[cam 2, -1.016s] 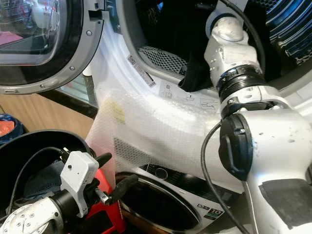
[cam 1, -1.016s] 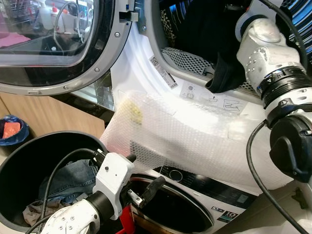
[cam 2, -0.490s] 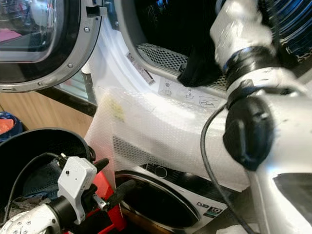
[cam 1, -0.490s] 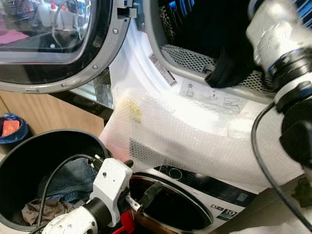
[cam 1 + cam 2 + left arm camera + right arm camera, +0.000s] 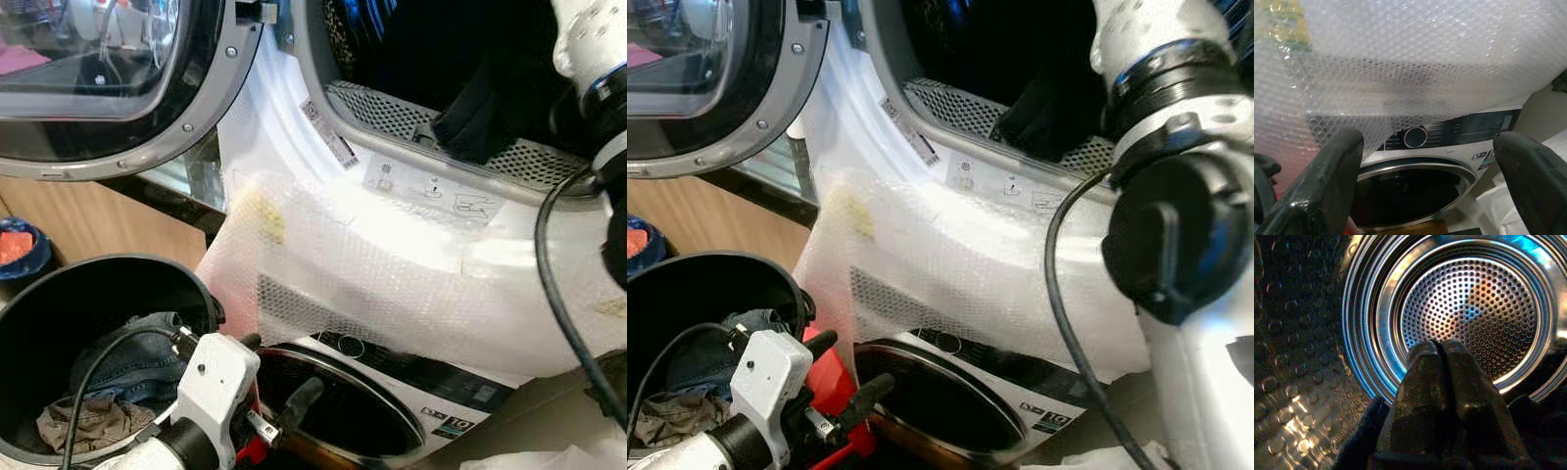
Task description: Clothes washing
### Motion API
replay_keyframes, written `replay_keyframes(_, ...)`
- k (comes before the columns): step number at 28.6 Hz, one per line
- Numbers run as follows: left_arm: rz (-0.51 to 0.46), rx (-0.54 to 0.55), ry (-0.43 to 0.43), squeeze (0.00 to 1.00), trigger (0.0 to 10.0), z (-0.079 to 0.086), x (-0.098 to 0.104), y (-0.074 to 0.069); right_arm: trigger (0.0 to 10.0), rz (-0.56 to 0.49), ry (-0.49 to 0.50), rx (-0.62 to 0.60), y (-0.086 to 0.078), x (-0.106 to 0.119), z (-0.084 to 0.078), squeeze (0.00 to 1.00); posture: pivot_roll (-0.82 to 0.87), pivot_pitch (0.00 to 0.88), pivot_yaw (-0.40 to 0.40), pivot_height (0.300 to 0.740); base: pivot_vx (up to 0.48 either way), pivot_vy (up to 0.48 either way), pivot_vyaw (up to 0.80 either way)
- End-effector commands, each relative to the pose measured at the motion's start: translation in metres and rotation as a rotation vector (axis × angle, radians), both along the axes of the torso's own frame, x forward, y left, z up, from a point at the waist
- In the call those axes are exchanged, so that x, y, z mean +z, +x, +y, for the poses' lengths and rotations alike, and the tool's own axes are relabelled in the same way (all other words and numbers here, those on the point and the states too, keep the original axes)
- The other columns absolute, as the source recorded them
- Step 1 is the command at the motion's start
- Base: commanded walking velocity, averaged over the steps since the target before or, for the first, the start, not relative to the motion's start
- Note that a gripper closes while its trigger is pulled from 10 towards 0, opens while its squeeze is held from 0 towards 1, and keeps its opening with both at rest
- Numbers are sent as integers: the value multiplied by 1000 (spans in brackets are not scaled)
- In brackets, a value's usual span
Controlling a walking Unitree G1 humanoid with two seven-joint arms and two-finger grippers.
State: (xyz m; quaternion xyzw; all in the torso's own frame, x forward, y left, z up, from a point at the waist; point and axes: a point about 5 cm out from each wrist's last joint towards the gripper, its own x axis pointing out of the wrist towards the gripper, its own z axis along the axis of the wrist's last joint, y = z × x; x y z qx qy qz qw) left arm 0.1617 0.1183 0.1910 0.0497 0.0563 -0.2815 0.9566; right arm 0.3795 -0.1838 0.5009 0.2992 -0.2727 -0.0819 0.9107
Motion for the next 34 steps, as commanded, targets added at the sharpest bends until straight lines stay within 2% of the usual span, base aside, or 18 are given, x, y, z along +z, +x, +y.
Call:
replay_keyframes(1, 6, -4, -9, 0, 10000, -2, 1, -5, 10000, -59, 24, -9, -9, 15, -7, 0, 164, 149, -211, 740, 0, 0, 0)
replay_keyframes(3, 7, -3, -10, 0, 10000, -2, 1, -6, 10000, -39, -10, -9, -6, 11, -2, 0, 155, 154, -211, 740, 0, 0, 0)
replay_keyframes(5, 12, -4, -15, 0, 10000, -5, 0, -5, 10000, 29, -154, 8, 6, -6, 20, 0, 147, 159, -210, 740, 0, 0, 0)
replay_keyframes(8, 18, -5, -26, 0, 10000, -8, 0, -5, 10000, 103, -306, 46, 18, -30, 43, 0, 137, 166, -203, 740, 0, 0, 0)
replay_keyframes(9, 19, -4, -29, 0, 10000, -8, 0, -5, 10000, 143, -398, 57, 24, -43, 52, 0, 132, 171, -206, 740, 0, 0, 0)
replay_keyframes(10, 19, -4, -29, 0, 10000, -8, 0, -5, 10000, 143, -398, 57, 24, -43, 52, 0, 132, 171, -206, 740, 0, 0, 0)
replay_keyframes(12, 25, 4, -28, 0, 10000, -7, -1, -6, 10000, 190, -502, 47, 29, -58, 57, 0, 125, 175, -204, 740, 0, 0, 0)
replay_keyframes(13, 28, 6, -27, 0, 10000, -6, -1, -6, 10000, 203, -522, 42, 31, -62, 57, 0, 123, 176, -203, 740, 0, 0, 0)
replay_keyframes(17, 37, 10, -18, 0, 10000, -6, -2, -6, 10000, 228, -537, 39, 33, -69, 52, 0, 116, 178, -199, 740, 0, 0, 0)
replay_keyframes(18, 38, 10, -18, 0, 10000, -6, -3, -6, 10000, 235, -534, 37, 34, -70, 50, 176, 114, 178, -198, 740, 0, 0, 0)
replay_keyframes(19, 39, 11, -18, 0, 10000, -6, -2, -5, 10000, 241, -524, 28, 34, -71, 45, 918, 110, 179, -196, 740, 0, 0, 0)
replay_keyframes(20, 39, 11, -18, 0, 10000, -6, -2, -5, 10000, 241, -524, 28, 34, -71, 45, 918, 110, 179, -196, 740, 0, 0, 0)
replay_keyframes(21, 39, 10, -17, 0, 10000, -6, -3, -4, 10000, 234, -510, 28, 33, -69, 41, 1000, 107, 177, -194, 740, 0, 0, 0)
replay_keyframes(26, 34, 9, -15, 0, 10000, -6, -3, 0, 10000, 210, -553, 1, 30, -61, 32, 1000, 100, 167, -191, 740, 0, 0, 0)
replay_keyframes(30, 30, 16, -9, 0, 10000, -5, -2, 3, 10000, 187, -633, -25, 28, -55, 26, 1000, 99, 155, -189, 740, 0, 0, 0)
replay_keyframes(34, 25, 16, -8, 0, 10000, -4, -2, 5, 10000, 177, -646, -38, 26, -52, 21, 1000, 96, 147, -183, 740, 0, 0, 0)
